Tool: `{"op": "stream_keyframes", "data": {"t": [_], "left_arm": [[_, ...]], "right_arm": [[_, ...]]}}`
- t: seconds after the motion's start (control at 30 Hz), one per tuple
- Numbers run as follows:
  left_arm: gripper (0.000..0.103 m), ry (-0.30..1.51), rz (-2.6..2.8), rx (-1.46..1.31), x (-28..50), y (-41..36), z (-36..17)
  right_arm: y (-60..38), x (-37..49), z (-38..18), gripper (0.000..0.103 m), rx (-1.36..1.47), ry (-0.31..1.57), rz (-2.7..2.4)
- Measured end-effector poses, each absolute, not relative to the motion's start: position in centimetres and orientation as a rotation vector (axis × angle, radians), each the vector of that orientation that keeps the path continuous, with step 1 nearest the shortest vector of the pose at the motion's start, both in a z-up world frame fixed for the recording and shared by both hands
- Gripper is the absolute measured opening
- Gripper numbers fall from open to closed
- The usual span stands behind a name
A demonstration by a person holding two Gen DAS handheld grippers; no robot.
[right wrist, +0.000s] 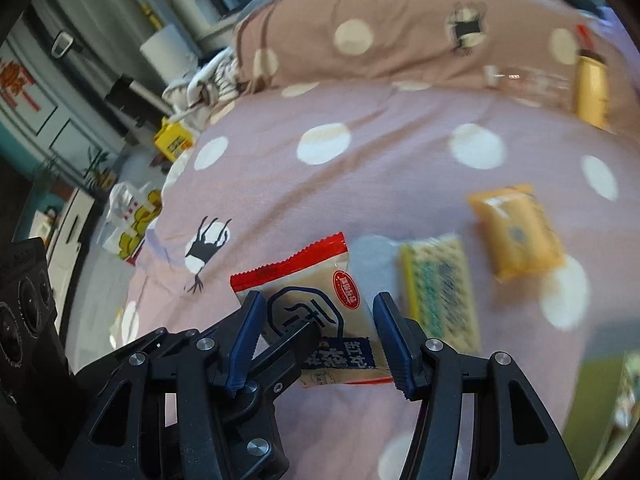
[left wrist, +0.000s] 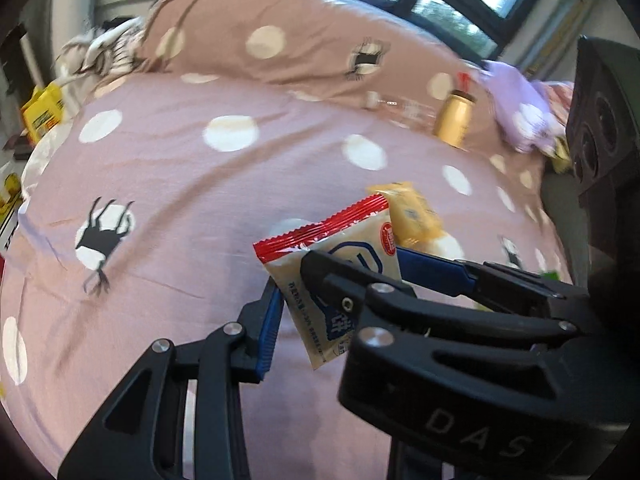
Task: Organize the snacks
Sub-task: 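Lift the white-and-red packet with the right tool and carry it over the box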
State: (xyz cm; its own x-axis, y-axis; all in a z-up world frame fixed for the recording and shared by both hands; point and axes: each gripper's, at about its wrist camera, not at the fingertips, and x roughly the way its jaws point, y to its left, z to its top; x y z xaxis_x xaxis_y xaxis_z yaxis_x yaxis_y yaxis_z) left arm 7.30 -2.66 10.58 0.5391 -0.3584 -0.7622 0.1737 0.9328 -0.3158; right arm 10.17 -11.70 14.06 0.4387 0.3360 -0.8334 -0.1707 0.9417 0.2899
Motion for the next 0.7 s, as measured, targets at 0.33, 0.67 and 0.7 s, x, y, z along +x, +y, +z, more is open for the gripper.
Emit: {"op": "stream_keyframes", "data": {"t": [0.33, 0.67, 0.7], "left_arm": [[0.033, 0.896, -0.533, -0.110, 1.9, -10.8, 13.9], [0.034, 0.867, -0.708, 0.011, -0.2, -20.5, 15.6], [0.034, 0.866, -0.720, 0.020, -0.2, -21.0, 15.7]], "right_arm": [[-20.2, 2.4, 17.6, 0.059, 0.278, 0.964, 0.109], [-30.3, -2.6, 18.6, 0.060, 0.493, 0.860, -0.063], [-31.1, -3.0, 18.5, 0.060, 0.508, 0.850, -0.081]]}}
